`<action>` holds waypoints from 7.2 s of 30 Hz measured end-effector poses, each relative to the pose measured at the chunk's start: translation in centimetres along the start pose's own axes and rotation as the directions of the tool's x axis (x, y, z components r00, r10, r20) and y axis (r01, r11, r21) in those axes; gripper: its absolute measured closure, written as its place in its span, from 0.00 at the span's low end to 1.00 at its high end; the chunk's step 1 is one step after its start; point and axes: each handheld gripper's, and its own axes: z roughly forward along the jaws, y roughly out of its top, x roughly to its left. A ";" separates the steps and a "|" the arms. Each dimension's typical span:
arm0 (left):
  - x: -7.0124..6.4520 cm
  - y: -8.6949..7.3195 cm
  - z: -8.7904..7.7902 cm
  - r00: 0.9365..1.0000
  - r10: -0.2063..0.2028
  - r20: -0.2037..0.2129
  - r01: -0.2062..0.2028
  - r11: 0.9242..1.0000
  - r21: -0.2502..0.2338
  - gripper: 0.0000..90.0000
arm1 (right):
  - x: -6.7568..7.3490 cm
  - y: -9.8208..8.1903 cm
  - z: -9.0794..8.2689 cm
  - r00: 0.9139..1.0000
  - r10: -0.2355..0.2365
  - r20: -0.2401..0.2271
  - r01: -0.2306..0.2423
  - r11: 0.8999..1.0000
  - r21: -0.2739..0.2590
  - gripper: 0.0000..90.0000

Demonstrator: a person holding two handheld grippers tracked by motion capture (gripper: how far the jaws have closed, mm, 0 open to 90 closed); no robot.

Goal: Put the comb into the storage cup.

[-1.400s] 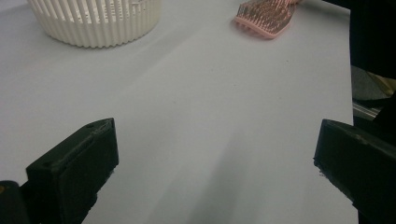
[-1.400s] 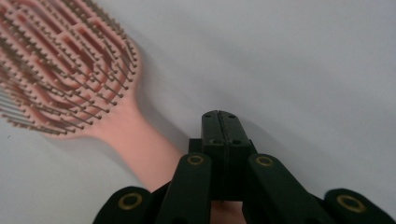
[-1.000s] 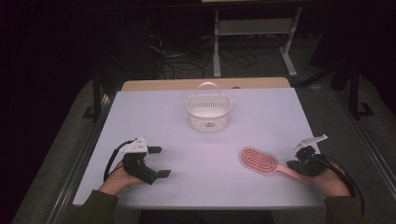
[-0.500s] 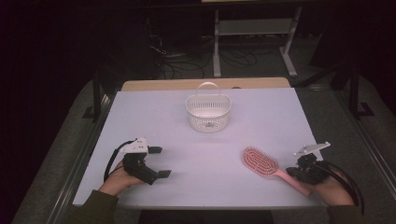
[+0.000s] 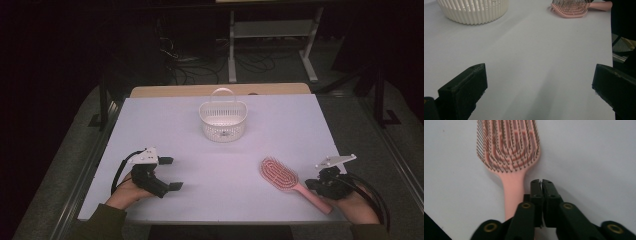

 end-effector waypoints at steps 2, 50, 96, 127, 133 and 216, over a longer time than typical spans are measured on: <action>0.0 0.0 0.0 1.000 0.000 0.000 0.000 1.000 0.000 0.00 | 0.0 0.1 -0.1 1.000 0.000 0.002 0.000 1.000 -0.010 0.90; 0.9 0.6 -0.6 0.999 0.045 0.000 -0.045 0.999 0.004 0.00 | 5.5 6.9 3.6 0.980 -0.124 -0.153 0.075 0.953 -0.293 0.00; 0.6 0.2 -0.5 0.999 0.035 0.011 -0.035 0.999 0.005 0.00 | 2.5 4.3 1.4 0.992 -0.081 -0.100 0.053 0.966 -0.254 0.00; 0.7 0.1 -0.7 1.000 0.030 0.002 -0.030 1.000 0.005 0.00 | 0.7 1.9 0.8 0.998 -0.035 -0.061 0.021 0.975 -0.221 0.00; 0.7 0.0 -0.7 1.000 0.029 0.002 -0.029 1.000 0.004 0.00 | 0.5 1.3 0.8 0.998 -0.028 -0.057 0.016 0.978 -0.209 0.00; 0.6 0.0 -0.6 0.999 0.034 0.006 -0.034 0.999 0.012 0.00 | 1.6 1.0 1.9 0.986 -0.136 -0.096 0.145 0.984 0.101 0.63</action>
